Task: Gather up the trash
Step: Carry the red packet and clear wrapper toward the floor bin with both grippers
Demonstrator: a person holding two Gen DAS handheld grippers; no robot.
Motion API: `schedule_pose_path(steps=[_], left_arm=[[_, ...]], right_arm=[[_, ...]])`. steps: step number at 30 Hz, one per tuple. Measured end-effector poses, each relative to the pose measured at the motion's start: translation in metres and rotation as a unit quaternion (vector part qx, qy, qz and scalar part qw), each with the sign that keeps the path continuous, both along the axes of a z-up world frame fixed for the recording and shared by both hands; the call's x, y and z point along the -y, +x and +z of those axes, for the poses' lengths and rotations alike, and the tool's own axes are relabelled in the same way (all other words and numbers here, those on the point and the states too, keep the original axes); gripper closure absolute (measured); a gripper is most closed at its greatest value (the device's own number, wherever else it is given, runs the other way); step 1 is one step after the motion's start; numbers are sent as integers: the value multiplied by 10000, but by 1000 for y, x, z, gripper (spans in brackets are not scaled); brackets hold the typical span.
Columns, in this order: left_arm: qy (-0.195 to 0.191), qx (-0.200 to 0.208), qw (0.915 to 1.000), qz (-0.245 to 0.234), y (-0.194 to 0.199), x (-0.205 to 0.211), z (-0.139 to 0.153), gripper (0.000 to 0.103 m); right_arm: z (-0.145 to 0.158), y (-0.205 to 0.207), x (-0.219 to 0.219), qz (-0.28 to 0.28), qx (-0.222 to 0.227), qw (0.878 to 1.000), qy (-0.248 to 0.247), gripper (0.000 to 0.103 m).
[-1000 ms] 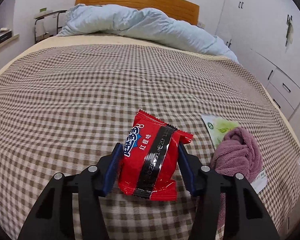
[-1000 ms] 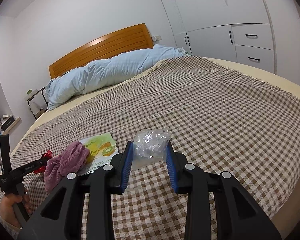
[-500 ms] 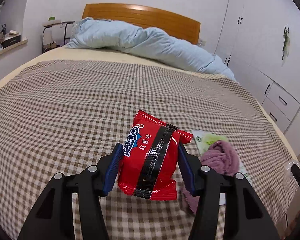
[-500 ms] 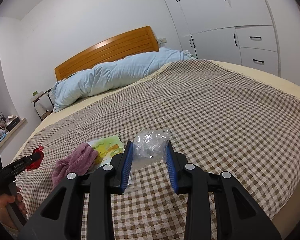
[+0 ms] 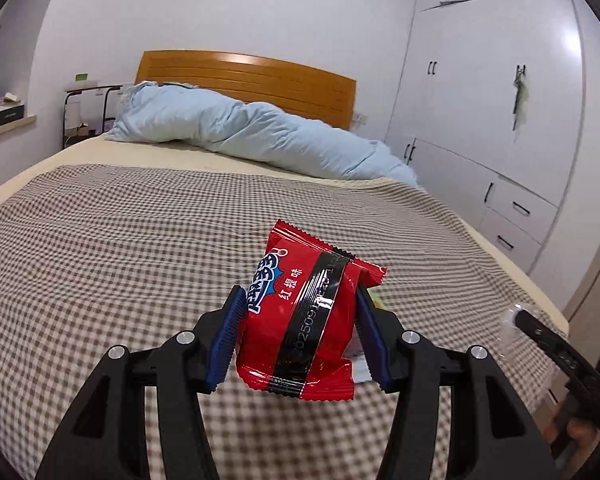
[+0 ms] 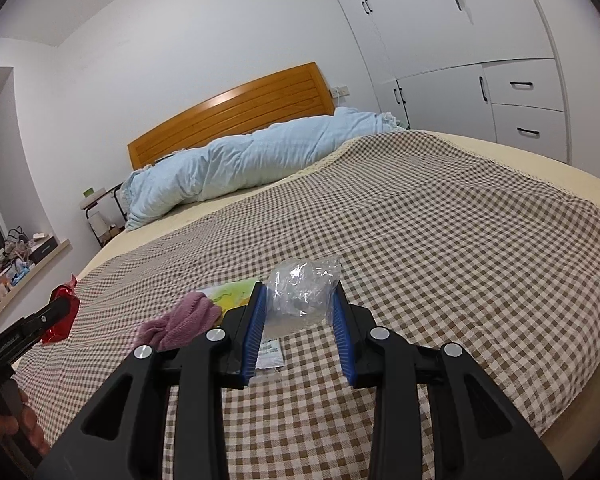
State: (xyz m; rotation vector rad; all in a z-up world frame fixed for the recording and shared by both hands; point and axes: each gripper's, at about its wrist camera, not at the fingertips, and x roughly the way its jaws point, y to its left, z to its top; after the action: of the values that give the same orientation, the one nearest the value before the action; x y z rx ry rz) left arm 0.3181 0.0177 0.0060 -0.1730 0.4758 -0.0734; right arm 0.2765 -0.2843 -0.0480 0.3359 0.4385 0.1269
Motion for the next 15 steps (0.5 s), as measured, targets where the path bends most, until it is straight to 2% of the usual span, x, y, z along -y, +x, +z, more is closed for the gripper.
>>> schedule_pose_path(steps=[9,15], left_arm=[[128,43,9999,-105,-38,19,10,51],[113,-40,9996,-239,-64,32,6,51]], right_arm=[[9,-16,-4,225,157,9996,110,71],[16,-34,-8,330,269,9990,-133,71]])
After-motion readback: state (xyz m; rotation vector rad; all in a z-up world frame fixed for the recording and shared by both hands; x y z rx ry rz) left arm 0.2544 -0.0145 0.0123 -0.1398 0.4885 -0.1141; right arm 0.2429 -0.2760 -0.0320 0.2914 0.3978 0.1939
